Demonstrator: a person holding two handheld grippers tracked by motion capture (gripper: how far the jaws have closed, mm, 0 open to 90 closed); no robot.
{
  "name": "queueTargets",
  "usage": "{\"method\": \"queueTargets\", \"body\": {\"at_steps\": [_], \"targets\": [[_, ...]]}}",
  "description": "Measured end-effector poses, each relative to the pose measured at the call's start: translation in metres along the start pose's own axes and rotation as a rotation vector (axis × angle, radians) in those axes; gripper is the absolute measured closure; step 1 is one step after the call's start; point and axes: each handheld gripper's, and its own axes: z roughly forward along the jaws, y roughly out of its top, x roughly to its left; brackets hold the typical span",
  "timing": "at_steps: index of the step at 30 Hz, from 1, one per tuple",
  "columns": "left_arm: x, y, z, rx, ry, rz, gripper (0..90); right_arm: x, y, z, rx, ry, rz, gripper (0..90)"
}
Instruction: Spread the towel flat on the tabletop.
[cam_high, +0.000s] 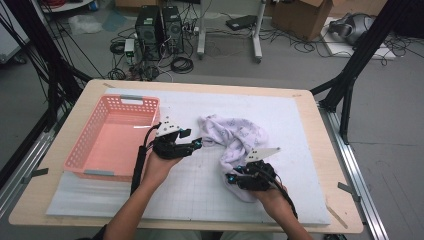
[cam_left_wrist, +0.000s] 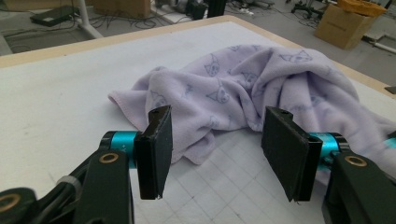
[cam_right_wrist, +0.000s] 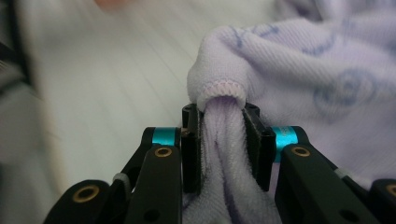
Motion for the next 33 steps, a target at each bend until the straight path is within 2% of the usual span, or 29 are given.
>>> {"method": "queueTargets", "body": {"at_steps": [2,5,7,9,12,14,16,18,20,21,23,25,27,31,32,33], "targets": [[0.001,0.001,-0.003,-0.007,0.003,0.0,43.7,-0.003,0.013,-0.012,-0.068,0.019,0.027,70.9],[0.002,0.001,-0.004,-0.011,0.002,-0.006,43.9,-0.024,0.026,-0.034,-0.154,-0.02,0.078,70.7],[0.002,0.0,-0.003,-0.009,-0.002,-0.006,44.1,-0.046,0.028,-0.05,-0.211,-0.065,0.14,70.6],[0.0,-0.001,-0.001,-0.001,-0.007,-0.005,44.3,-0.069,0.024,-0.063,-0.239,-0.147,0.19,70.3],[-0.004,-0.003,0.004,0.01,-0.019,0.005,45.1,-0.103,0.012,-0.079,-0.25,-0.273,0.289,69.7],[-0.007,-0.003,0.007,0.015,-0.026,0.008,45.4,-0.122,0.003,-0.085,-0.232,-0.358,0.326,69.3],[-0.009,-0.004,0.011,0.021,-0.033,0.009,45.8,-0.136,-0.007,-0.088,-0.205,-0.409,0.359,69.3],[-0.01,-0.005,0.014,0.029,-0.041,0.012,46.4,-0.147,-0.017,-0.088,-0.157,-0.462,0.362,68.8],[-0.012,-0.007,0.016,0.034,-0.044,0.012,46.4,-0.154,-0.027,-0.086,-0.113,-0.489,0.38,66.0],[-0.012,-0.007,0.017,0.039,-0.046,0.016,46.4,-0.155,-0.031,-0.086,-0.105,-0.501,0.388,62.4],[-0.013,-0.008,0.017,0.04,-0.044,0.019,46.4,-0.153,-0.035,-0.089,-0.132,-0.515,0.39,51.6],[-0.012,-0.009,0.018,0.045,-0.045,0.02,46.4,-0.147,-0.035,-0.096,-0.161,-0.536,0.366,42.4],[-0.011,-0.009,0.017,0.044,-0.043,0.019,46.5,-0.138,-0.033,-0.105,-0.193,-0.55,0.328,39.4],[-0.014,-0.009,0.017,0.041,-0.049,0.022,46.4,-0.114,-0.027,-0.119,-0.218,-0.588,0.221,38.5],[-0.014,-0.009,0.017,0.04,-0.05,0.023,46.4,-0.107,-0.026,-0.121,-0.231,-0.575,0.191,39.5],[-0.014,-0.009,0.017,0.039,-0.05,0.024,46.4,-0.102,-0.025,-0.121,-0.231,-0.541,0.174,41.6]]}}
